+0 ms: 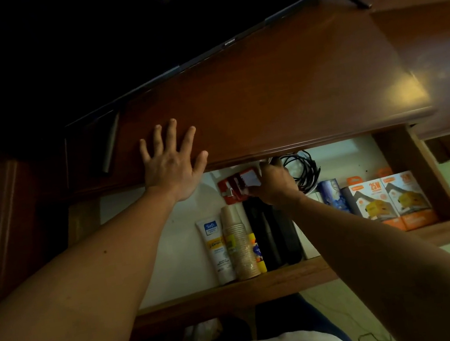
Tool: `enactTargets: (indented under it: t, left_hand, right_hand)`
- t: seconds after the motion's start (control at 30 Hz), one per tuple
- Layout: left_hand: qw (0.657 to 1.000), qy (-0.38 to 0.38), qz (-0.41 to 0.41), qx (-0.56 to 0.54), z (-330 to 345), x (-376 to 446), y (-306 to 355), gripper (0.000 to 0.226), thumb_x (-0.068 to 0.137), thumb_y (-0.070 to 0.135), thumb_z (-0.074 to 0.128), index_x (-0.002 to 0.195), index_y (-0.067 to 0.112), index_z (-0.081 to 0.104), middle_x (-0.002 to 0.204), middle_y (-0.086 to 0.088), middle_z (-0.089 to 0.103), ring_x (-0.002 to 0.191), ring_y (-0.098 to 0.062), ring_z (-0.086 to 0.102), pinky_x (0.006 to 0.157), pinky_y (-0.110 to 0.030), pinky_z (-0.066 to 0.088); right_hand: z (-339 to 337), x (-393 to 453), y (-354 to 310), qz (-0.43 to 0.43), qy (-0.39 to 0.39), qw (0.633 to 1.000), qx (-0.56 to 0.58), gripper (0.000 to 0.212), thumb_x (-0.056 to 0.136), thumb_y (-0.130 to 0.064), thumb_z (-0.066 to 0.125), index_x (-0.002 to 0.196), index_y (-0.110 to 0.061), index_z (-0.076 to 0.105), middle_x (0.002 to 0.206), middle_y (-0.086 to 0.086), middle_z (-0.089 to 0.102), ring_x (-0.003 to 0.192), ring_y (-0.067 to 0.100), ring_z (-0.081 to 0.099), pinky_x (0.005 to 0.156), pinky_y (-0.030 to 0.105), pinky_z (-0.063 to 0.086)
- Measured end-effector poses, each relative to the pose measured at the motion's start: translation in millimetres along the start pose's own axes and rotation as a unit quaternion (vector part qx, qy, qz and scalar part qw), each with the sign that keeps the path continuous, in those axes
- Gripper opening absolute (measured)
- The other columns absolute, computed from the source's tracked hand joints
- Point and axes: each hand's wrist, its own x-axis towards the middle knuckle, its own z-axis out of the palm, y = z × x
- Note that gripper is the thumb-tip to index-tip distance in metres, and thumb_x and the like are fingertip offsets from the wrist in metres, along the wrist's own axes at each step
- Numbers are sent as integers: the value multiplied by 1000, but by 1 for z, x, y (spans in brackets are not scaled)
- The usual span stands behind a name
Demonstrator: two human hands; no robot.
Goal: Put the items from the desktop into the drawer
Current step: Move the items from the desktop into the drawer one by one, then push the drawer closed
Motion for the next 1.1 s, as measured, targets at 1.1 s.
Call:
enactTargets:
  t: [1.1]
  left_hand:
    - [999, 0, -38, -35, 60, -245, 98, 72, 96, 70, 5, 159, 36, 10, 168, -5, 1, 154, -29, -3, 120, -61, -4]
  right_hand:
    - [-4, -182, 152, -193, 27, 970, -149, 72, 97, -68, 3, 159, -31, 2, 166, -7, -9, 150, 19, -19, 119, 60, -7]
